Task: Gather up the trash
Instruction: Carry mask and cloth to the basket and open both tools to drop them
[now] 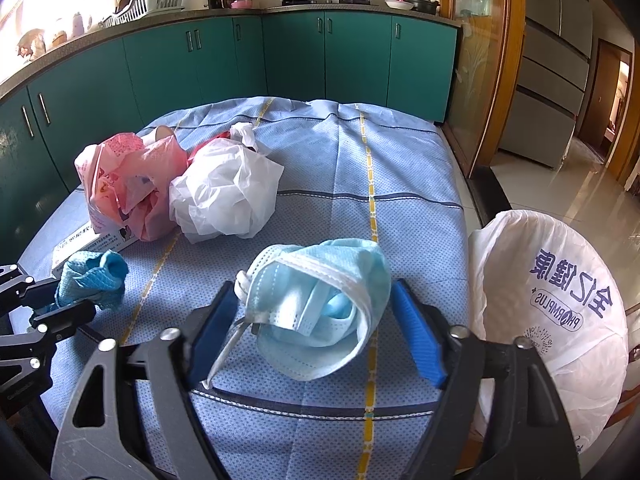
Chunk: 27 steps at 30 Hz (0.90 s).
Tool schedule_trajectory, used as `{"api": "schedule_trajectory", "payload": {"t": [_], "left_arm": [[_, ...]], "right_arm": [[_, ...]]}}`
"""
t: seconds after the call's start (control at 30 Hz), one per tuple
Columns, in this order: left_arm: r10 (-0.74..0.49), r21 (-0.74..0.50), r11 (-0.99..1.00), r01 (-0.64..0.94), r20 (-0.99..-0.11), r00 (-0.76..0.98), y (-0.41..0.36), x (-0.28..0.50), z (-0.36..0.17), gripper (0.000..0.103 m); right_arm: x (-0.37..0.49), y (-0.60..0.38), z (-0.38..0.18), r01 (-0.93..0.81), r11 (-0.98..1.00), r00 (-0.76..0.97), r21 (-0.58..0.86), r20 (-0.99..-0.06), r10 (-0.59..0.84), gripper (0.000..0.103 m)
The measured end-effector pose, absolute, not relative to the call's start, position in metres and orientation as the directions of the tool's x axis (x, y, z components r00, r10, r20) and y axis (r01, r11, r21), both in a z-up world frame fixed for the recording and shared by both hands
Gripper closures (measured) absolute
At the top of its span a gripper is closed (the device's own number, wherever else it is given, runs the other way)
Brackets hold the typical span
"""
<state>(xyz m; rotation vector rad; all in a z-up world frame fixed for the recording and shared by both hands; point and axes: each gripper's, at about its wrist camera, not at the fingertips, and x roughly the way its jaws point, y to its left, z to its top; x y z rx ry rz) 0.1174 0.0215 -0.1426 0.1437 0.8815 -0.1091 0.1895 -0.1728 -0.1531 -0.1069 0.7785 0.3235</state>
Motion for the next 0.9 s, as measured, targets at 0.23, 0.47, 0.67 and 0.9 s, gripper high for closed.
{"api": "schedule_trajectory", "payload": {"t": [0.23, 0.47, 0.67, 0.9], "left_arm": [[-0.033, 0.086, 0.983, 0.16, -0.779, 0.626, 0.0185, 0.12, -0.1467, 0.062], [-0.034, 0.081, 0.985, 0.154, -0.778, 0.627, 0.0204, 0.1231, -0.1467, 0.05], [-0.043, 0.086, 0.981, 0.176, -0.782, 0.622, 0.0143, 0.1236, -0.1515, 0.065], [-0.023, 0.104, 0.982, 0.158, -0.764, 0.644, 0.0167, 0.1192, -0.1461, 0.076]], "right_arm": [[0.1893, -0.1668, -0.1561, -0.344, 0.939, 0.648, 0.016, -0.72, 0.249, 0.021], [0.1858, -0.1648, -0.1559, -0.368, 0.929, 0.641, 0.024, -0.717, 0.272, 0.041], [0.1844, -0.1673, -0.1548, -0.37, 0.928, 0.642, 0.037, -0.712, 0.284, 0.057], [0.1809, -0.17, -0.1505, -0.372, 0.928, 0.658, 0.038, -0.695, 0.292, 0.058]]}}
